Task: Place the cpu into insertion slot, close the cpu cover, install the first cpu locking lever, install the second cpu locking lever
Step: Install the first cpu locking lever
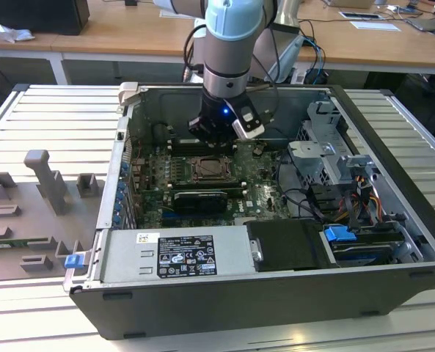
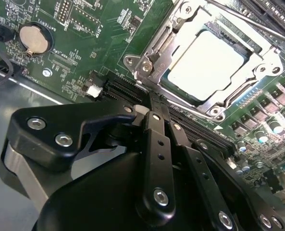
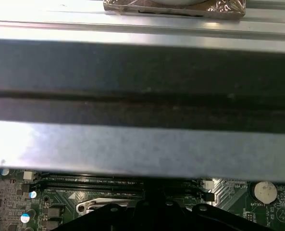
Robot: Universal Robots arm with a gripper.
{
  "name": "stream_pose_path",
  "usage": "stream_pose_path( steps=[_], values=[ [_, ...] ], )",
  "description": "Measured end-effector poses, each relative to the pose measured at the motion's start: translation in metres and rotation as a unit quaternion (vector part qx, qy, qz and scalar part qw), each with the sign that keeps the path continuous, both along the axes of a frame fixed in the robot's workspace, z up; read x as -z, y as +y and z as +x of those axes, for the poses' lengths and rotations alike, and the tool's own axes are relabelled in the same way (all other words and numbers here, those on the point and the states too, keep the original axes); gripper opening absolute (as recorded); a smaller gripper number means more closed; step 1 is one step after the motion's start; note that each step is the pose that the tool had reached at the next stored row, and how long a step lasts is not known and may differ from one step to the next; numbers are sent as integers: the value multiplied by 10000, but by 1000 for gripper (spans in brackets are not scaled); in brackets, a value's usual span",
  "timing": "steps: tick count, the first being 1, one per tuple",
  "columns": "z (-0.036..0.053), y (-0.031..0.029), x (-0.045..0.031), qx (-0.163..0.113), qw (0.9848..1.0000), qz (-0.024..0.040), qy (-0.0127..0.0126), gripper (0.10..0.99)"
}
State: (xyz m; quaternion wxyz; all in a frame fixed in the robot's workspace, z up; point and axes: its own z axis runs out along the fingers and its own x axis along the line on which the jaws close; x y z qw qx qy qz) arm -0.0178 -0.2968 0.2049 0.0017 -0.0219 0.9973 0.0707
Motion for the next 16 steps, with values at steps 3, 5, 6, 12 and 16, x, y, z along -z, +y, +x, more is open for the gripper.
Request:
stream_pose_path(
  steps=[3,5,6,12,16],
  values=[
    [3,0,7,4,10000,-62,0,106],
    [4,0,12,5,10000,-81,1,106],
    [5,0,15,6,10000,-90,1,106],
    [8,0,25,9,9999,-128,0,106],
    [9,0,21,9,9999,-127,-1,106]
  ],
)
